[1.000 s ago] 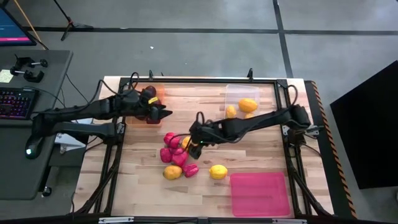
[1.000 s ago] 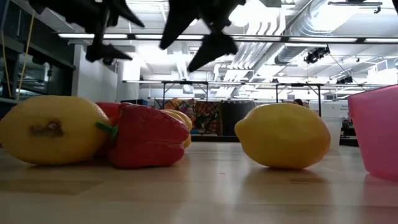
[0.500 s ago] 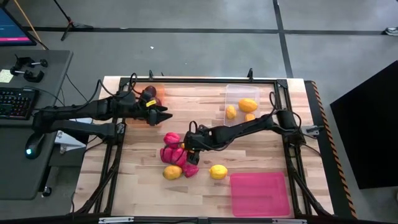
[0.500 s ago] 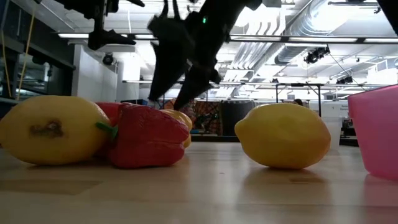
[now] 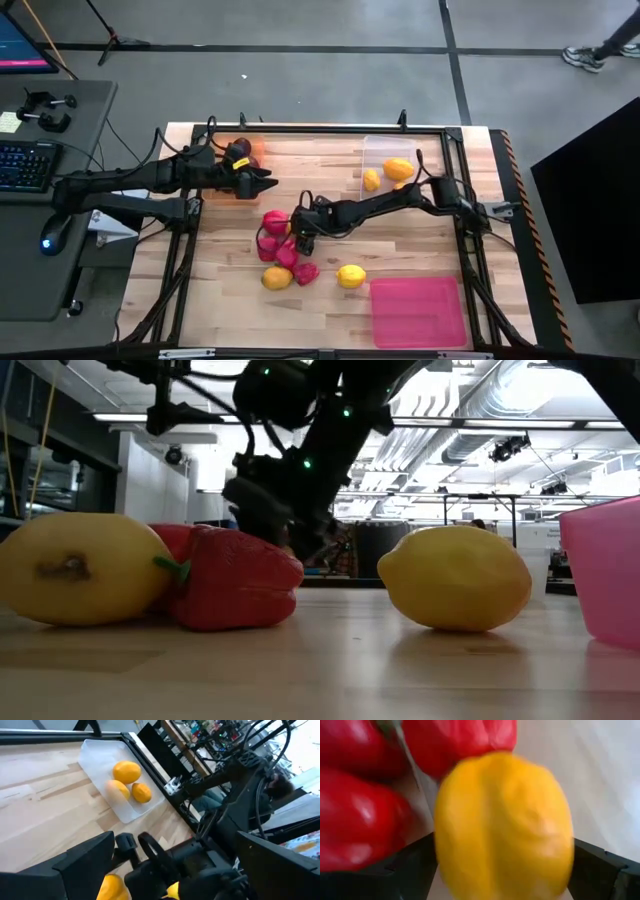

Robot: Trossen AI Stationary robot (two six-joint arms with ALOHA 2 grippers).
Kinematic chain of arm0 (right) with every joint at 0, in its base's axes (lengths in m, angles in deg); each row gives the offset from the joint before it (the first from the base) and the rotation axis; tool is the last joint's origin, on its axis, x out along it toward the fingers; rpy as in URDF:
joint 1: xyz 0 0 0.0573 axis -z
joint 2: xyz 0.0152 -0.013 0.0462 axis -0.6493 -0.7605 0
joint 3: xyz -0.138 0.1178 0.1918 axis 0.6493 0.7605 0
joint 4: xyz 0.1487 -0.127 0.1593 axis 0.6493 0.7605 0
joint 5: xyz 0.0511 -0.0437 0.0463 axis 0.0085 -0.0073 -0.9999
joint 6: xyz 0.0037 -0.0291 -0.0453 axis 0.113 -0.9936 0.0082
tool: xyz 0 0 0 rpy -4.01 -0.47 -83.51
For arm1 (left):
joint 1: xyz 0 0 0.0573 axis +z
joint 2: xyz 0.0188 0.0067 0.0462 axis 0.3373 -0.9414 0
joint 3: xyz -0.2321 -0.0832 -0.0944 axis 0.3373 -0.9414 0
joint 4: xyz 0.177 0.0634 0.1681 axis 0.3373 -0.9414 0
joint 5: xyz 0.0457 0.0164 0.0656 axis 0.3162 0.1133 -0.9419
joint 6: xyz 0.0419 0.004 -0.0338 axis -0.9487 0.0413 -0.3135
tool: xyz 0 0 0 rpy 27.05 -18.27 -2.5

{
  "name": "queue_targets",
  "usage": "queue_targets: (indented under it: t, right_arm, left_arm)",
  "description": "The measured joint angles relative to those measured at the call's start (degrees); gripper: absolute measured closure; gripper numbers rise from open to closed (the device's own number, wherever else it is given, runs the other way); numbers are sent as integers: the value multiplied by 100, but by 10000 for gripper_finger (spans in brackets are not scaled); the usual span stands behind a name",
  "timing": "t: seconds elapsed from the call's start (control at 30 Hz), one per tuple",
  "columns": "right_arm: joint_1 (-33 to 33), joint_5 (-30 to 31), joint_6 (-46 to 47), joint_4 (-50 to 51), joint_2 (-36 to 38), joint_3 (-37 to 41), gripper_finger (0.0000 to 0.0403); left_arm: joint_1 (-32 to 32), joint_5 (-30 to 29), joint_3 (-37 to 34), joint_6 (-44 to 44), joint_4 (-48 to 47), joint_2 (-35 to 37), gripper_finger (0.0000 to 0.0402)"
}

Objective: Sort produce into baskets
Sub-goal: Put the yellow bell pepper into the red bin

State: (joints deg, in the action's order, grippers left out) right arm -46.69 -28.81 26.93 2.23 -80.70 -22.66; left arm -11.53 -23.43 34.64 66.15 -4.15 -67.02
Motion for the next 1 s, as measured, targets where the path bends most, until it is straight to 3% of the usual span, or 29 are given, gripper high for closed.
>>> queue_targets:
  t: [0.33,0.57,0.63,1.0]
  right_arm:
    - [113,43,-422,-399,-72,-15,53]
    - [175,216,-456,-366,-29,-11,133]
    - [182,274,-484,-322,57,-11,139]
    - [199,883,-1223,1857,1315,193,139]
  left_arm:
    - [0,44,0,37,526,2,4]
    - [2,109,0,155,1135,2,4]
    - [2,167,0,156,1239,2,4]
    - [2,178,0,-104,1288,13,4]
